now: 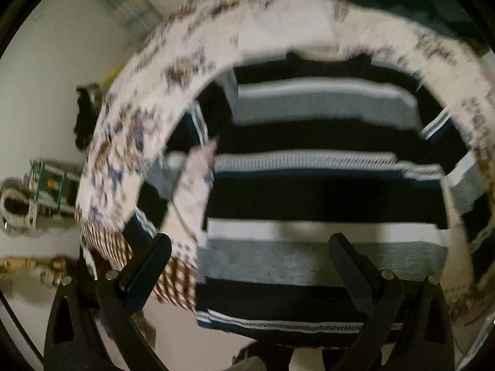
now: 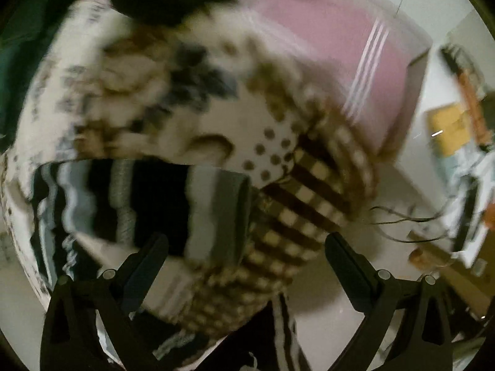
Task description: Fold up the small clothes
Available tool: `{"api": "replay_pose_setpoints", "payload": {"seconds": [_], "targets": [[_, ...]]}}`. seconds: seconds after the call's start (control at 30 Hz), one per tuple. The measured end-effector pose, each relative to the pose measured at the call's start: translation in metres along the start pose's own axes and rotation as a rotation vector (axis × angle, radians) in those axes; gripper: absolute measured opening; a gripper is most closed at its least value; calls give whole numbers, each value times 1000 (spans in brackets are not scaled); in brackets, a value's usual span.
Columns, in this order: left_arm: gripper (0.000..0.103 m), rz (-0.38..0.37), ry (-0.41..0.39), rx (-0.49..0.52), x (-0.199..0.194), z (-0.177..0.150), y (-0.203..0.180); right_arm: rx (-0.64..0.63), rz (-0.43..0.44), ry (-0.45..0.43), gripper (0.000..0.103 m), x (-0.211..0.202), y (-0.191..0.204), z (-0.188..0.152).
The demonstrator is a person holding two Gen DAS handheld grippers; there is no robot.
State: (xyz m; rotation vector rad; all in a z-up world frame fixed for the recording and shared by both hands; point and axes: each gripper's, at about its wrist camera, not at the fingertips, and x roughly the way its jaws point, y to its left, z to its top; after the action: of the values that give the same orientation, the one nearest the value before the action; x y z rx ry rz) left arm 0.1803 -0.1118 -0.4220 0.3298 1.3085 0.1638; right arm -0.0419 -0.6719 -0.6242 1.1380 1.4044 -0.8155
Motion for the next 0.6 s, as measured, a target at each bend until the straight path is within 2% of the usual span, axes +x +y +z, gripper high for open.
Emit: {"api": "replay_pose_setpoints", "payload": {"seconds": [0.07, 0.1, 0.17, 0.2, 0.23, 0.27, 0.3, 0.33, 0.43, 0.6], "targets": [[103, 15, 53, -1, 24, -7, -7, 18, 39, 36, 96, 30, -2, 5], [103, 34, 76, 8, 36, -12, -14, 23, 75, 49, 88, 45, 0, 7], [103, 42, 88, 26, 48, -19, -21, -3, 87, 32, 86, 54, 9, 5], [103, 43, 88, 34, 51, -21, -24, -33, 97, 12, 78, 55, 16, 2], [103, 46, 86, 46, 55, -24, -28, -69, 96, 0, 63, 56, 24, -2], [103, 49, 83, 59, 59, -27, -33, -103, 82, 0, 54, 57, 31, -5], [103, 50, 82, 67, 61, -28, -36, -137, 105, 3, 24, 59, 37, -8], [103, 48, 80, 73, 64, -29, -40, -171, 120, 13, 7, 62, 42, -10], [103, 28, 76, 74, 69, -30, -51, -226, 131, -45, 7, 50, 43, -11], [103, -39, 60, 68, 71, -32, -70, -211, 190, -168, 7, 10, 20, 9]]}}
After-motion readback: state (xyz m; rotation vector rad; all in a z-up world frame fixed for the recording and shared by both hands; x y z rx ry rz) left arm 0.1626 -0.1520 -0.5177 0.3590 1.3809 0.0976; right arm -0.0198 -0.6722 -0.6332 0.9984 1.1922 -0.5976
